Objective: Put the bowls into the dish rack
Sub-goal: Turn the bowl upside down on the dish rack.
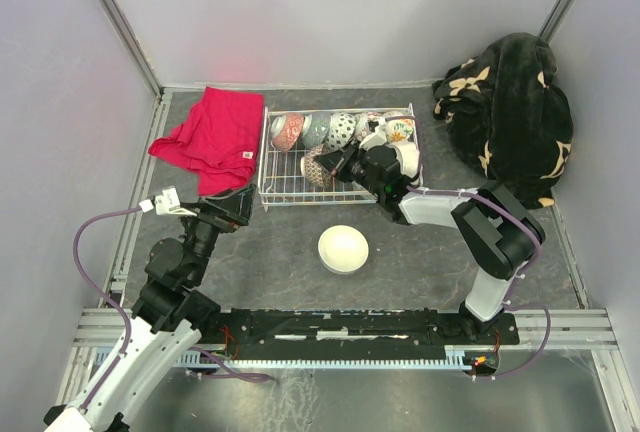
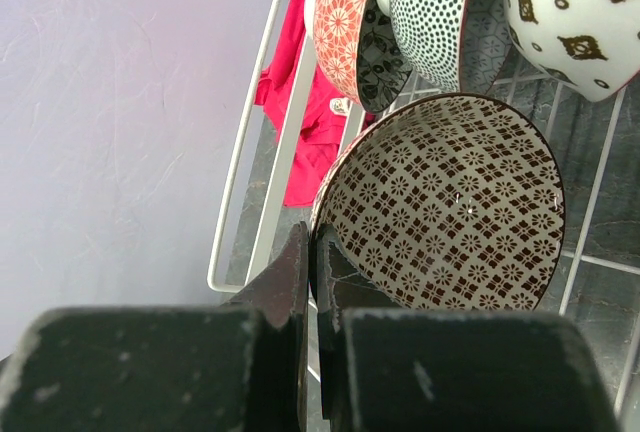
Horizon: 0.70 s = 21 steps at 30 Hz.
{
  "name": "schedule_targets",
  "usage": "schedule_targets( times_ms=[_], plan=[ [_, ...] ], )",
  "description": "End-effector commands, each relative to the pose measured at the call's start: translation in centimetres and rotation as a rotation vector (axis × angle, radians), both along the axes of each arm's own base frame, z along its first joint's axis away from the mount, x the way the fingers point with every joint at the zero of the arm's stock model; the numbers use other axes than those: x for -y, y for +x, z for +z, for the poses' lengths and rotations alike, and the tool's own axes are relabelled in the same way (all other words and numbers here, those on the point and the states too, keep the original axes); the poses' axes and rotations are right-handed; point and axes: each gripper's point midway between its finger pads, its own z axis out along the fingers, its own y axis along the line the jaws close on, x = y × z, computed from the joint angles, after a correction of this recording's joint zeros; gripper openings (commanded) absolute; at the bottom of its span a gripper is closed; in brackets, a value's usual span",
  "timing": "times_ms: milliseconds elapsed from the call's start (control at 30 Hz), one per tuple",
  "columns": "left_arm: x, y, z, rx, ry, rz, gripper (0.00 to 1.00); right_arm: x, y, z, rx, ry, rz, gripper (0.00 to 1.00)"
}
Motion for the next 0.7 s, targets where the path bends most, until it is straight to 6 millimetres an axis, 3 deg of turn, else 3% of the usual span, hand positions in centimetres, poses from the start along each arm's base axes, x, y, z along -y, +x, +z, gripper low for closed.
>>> schedule_targets(
  times_ms=[0,667],
  plan=[
    [0.0,-0.2,2.0,0.055,-0.014,-0.006,0.99,0.0,0.2,2.4,0.062,0.077,-0.004,0.02],
    [0.0,-0.2,2.0,0.056,-0.015,-0.008,0.99,1.8,-0.5,-0.6,-0.032,-0.045,-0.048,0.02]
  ],
)
